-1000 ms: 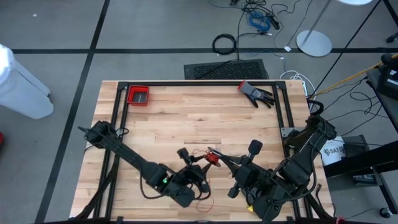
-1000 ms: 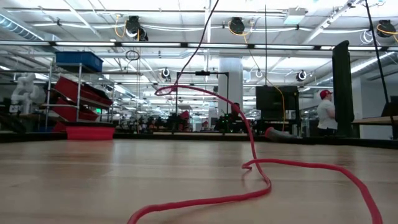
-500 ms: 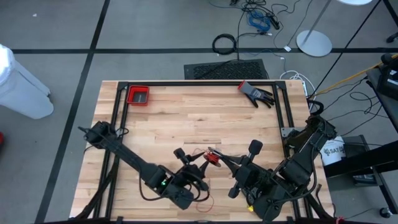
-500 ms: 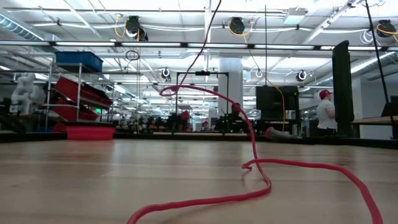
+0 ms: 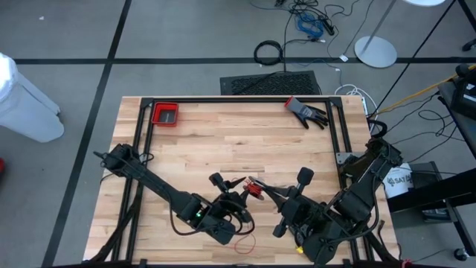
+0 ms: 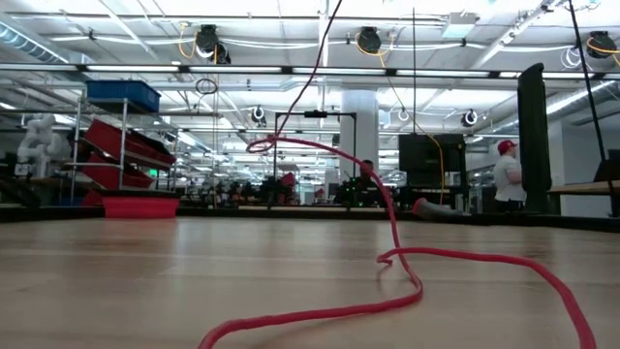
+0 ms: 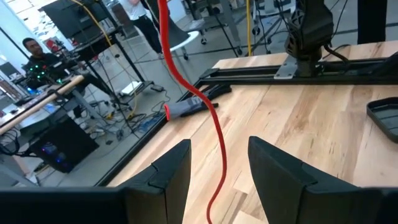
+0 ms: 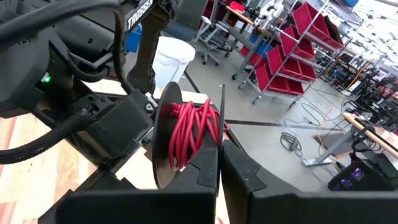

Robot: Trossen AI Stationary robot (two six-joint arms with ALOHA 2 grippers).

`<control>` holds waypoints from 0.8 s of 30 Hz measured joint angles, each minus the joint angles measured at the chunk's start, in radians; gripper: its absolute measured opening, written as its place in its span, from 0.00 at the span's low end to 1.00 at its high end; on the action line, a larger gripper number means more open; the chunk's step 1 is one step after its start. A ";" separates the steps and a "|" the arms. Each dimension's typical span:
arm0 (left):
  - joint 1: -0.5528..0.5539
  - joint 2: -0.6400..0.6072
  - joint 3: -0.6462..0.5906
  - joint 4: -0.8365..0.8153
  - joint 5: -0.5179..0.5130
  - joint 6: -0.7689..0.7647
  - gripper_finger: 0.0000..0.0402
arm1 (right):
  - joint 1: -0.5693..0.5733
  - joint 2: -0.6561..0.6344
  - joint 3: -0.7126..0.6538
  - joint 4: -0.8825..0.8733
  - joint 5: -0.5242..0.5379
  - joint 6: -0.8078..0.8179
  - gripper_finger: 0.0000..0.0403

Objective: Coil cords
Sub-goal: Coil the red wire onto the spool

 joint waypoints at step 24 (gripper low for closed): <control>0.024 0.000 0.000 -0.027 0.048 0.002 0.26 | 0.000 0.000 0.000 0.002 0.000 0.000 0.00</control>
